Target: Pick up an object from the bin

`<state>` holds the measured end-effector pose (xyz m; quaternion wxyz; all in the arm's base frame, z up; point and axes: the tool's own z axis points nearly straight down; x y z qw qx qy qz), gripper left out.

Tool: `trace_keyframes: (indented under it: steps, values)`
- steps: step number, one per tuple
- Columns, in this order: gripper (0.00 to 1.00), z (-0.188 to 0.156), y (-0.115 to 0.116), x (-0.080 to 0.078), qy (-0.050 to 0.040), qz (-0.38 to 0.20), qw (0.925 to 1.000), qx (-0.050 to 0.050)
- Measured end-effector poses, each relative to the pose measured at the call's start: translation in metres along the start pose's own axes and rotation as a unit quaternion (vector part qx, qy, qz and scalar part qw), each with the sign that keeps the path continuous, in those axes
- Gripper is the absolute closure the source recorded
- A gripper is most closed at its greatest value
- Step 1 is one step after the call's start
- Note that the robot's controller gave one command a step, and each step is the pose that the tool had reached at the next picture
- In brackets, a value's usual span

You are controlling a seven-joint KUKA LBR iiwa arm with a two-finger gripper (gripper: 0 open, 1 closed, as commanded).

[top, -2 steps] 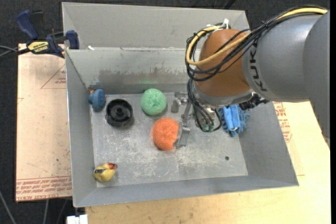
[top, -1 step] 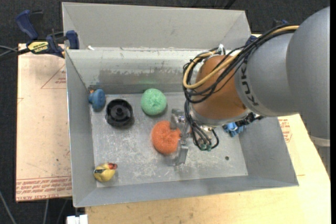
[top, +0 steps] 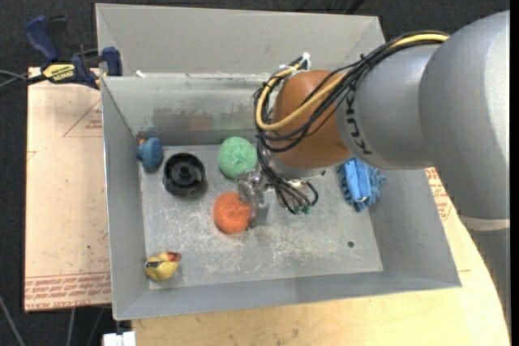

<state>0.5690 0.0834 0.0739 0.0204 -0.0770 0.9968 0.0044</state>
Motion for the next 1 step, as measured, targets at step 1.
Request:
trace_keyframes:
  steps: [1]
  values:
    - [1.0,0.0,0.0,0.0,0.0,0.0,1.0,0.0]
